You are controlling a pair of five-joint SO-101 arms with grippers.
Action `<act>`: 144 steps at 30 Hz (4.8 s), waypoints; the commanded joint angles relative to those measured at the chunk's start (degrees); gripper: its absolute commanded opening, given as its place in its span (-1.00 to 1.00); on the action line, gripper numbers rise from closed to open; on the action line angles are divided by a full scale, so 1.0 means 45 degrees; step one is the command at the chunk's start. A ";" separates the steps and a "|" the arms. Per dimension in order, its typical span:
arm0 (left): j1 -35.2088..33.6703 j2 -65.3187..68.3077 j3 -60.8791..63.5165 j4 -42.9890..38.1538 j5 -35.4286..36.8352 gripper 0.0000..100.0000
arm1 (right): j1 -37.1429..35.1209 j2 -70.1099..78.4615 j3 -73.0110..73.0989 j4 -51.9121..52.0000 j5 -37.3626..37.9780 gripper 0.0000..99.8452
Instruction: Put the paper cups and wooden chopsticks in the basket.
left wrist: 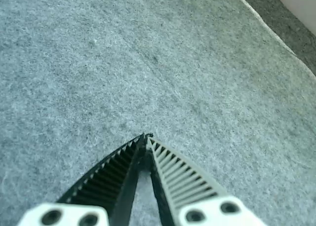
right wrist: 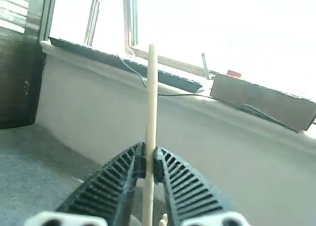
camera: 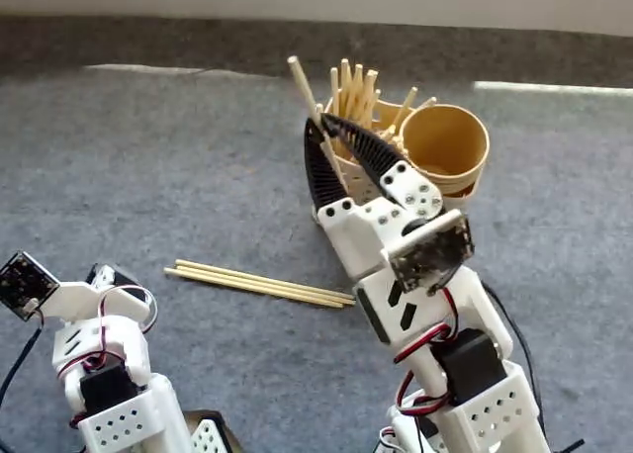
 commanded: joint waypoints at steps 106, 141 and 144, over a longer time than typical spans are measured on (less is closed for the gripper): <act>0.0791 -0.0225 -0.2002 -0.0234 -0.8987 -0.94 | 0.4151 -0.7961 1.0501 0.4542 -0.0117 -0.99; 0.8215 0.8508 -0.6476 0.4474 -1.2991 -0.76 | 0.4171 -0.7961 1.0598 0.4542 -0.0117 -0.99; 0.8742 1.0520 -0.7629 0.4474 -1.3187 -0.71 | 0.4444 -0.7961 1.0579 0.4542 -0.0117 -0.99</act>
